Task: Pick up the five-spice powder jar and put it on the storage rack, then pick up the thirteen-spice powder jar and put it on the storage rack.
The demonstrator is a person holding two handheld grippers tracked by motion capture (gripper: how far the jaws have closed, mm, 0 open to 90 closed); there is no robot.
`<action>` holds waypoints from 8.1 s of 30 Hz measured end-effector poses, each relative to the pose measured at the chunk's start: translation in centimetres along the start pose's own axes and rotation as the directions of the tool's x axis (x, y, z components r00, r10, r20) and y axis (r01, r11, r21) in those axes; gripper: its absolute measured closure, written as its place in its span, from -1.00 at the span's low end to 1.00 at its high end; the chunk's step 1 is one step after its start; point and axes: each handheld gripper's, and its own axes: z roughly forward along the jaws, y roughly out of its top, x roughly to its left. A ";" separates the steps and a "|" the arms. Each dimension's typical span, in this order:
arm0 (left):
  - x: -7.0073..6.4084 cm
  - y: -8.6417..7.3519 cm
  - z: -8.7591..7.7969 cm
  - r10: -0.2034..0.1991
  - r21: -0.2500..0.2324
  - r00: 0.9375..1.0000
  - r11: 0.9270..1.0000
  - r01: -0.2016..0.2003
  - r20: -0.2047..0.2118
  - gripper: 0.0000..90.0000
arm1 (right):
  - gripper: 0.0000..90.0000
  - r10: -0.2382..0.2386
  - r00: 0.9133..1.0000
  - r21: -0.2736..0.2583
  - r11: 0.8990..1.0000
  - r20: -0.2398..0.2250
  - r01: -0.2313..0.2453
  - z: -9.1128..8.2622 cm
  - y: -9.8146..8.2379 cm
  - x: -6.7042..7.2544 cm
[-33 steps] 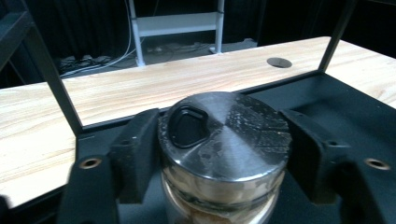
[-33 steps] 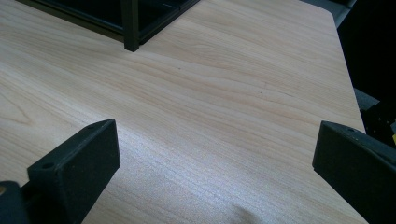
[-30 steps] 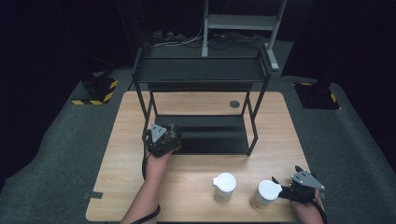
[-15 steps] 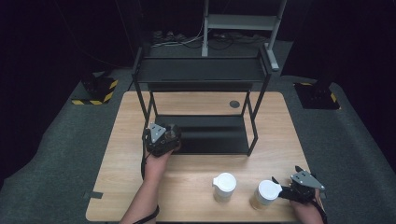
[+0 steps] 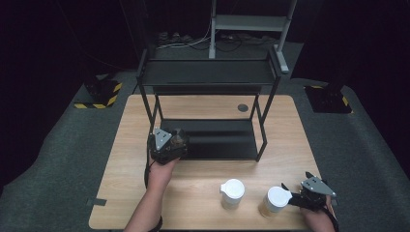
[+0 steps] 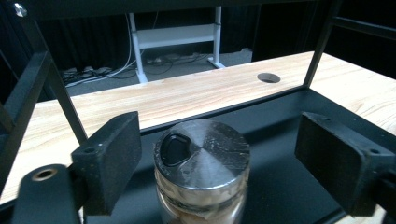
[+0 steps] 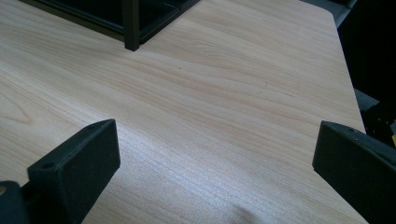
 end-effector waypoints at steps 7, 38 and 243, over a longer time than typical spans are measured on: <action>-0.4 0.2 -1.1 0.008 -0.001 1.000 1.000 -0.008 -0.009 -0.93 | -1.00 -0.004 1.000 0.000 1.000 0.001 0.004 0.0 0.0 0.0; -0.2 -0.4 -6.9 0.040 -0.020 0.998 0.999 -0.041 -0.050 -0.99 | -1.00 -0.011 1.000 0.002 1.000 0.004 0.011 0.0 0.0 0.2; -0.5 -7.8 -9.4 0.221 0.252 0.973 0.940 -0.230 0.063 -0.98 | -0.93 0.003 0.977 -0.250 0.967 -0.215 -0.057 -4.1 4.3 16.3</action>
